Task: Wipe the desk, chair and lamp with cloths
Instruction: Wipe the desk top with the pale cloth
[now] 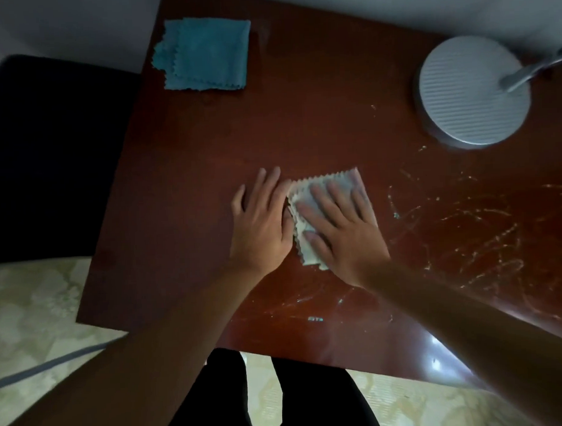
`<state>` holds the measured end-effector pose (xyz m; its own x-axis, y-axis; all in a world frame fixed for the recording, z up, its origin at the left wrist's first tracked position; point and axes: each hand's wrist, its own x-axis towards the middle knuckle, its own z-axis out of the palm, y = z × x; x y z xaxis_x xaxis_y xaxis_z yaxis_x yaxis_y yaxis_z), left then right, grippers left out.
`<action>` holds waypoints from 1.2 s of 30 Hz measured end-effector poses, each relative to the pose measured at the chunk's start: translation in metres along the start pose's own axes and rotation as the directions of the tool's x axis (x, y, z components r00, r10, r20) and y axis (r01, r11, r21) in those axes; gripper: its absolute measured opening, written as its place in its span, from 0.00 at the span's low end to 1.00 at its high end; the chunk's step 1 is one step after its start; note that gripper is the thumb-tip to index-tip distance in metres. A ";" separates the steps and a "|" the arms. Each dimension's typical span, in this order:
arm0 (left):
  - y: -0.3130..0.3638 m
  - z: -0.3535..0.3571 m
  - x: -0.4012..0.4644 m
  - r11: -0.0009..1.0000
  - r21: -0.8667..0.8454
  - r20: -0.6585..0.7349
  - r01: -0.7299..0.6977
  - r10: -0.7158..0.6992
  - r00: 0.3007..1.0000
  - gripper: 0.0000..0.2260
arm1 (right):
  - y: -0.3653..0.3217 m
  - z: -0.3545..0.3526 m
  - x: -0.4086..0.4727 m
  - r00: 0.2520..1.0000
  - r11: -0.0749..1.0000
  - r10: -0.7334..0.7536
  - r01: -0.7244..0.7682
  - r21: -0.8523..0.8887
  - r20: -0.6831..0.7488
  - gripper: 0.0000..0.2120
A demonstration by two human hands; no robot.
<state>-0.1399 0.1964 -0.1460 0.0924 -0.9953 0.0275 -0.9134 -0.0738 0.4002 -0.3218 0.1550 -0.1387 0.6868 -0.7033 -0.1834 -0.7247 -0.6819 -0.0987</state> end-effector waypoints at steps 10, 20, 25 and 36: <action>0.025 0.010 0.088 0.997 0.068 0.106 -0.027 0.020 0.994 0.23 | 0.085 -0.023 0.084 0.890 0.896 0.444 -0.439 0.067 -0.107 0.27; 0.027 0.023 0.101 0.988 0.145 0.007 -0.045 0.044 0.999 0.23 | 0.123 -0.033 0.141 0.898 0.898 0.430 -0.416 0.142 -0.092 0.27; 0.027 0.024 0.101 0.987 0.153 -0.001 -0.050 0.051 0.999 0.23 | 0.085 -0.022 0.114 0.903 0.913 0.404 -0.390 0.118 -0.142 0.27; 0.028 0.025 0.102 0.986 0.164 -0.003 -0.037 0.038 0.999 0.23 | 0.187 -0.054 0.247 0.860 0.866 0.495 -0.477 0.150 -0.122 0.27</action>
<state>-0.1659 0.0908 -0.1554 0.0593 -0.9972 0.0454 -0.9688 -0.0465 0.2434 -0.2842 -0.1571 -0.1499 0.2388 -0.9672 -0.0871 -0.9636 -0.2249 -0.1445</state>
